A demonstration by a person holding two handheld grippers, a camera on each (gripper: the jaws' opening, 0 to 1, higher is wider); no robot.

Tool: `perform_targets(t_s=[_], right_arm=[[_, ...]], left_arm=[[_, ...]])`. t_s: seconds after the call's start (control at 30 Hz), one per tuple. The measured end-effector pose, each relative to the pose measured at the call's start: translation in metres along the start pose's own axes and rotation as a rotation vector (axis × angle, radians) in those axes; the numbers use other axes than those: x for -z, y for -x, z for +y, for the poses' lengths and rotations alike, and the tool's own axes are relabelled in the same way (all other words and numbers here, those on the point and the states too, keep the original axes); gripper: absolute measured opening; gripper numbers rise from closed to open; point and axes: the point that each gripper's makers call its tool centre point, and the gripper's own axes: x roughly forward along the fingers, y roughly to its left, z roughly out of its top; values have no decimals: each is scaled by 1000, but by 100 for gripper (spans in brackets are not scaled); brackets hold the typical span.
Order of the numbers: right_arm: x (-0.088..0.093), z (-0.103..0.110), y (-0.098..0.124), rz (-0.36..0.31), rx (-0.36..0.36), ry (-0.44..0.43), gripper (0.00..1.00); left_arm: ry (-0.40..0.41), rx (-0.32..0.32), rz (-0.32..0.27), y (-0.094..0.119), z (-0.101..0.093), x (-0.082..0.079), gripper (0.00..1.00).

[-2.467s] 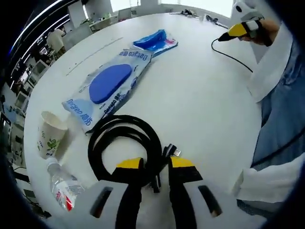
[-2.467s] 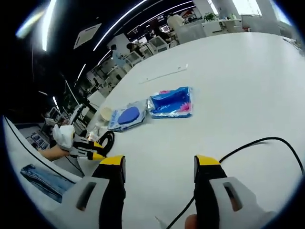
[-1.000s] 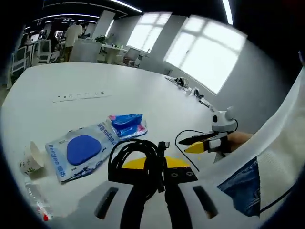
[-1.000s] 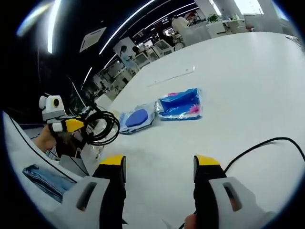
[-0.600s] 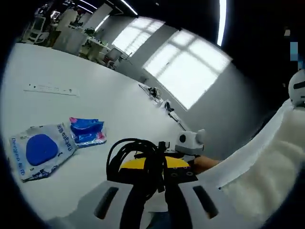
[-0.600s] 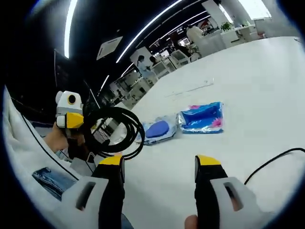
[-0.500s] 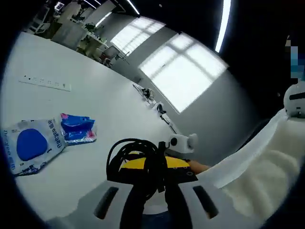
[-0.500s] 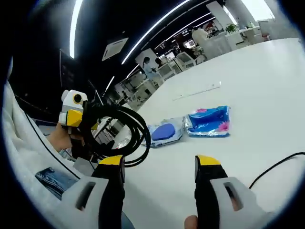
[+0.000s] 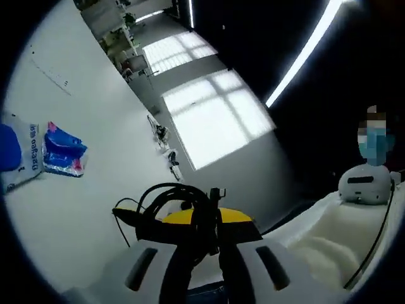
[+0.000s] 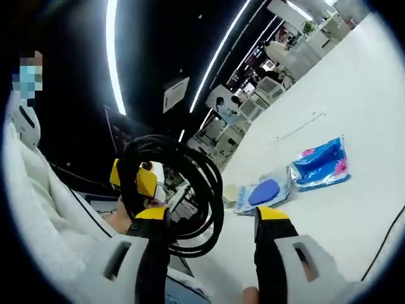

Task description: Arrange the tabletop items into an orderly group along one side of the table until the central work area is clear of visible clutter.

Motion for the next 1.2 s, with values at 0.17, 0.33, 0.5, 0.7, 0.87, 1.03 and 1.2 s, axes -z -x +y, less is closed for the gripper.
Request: perform_targets(t_s=[0.17,0.33,0.5,0.7,0.87,1.03,1.2], right_arm=[[7,-5,1,25,11,-52,21],[7,-13,10,15,46,-67,5],[-1,-9,11,-15,32,-131,3],[-2,-10,10,5,51,-143,3],[-10,-6,12,-21,56,-177,2],[-17,-1,14,-37,48,-150,1],[-27,8,12,-62,22,-136,0]], left_arm=[[-13,-21,9,5,5,2,10],[0,-58,-40,15,16,-3,10],[8,-99,-109,28,26,-14,10],[-31,-190,-162,35,41,-25,11],[-27,-230,-203,44,53,-28,12],[-12,-247,-229,49,59,-28,14],[-50,-246,-196,47,57,-19,32]])
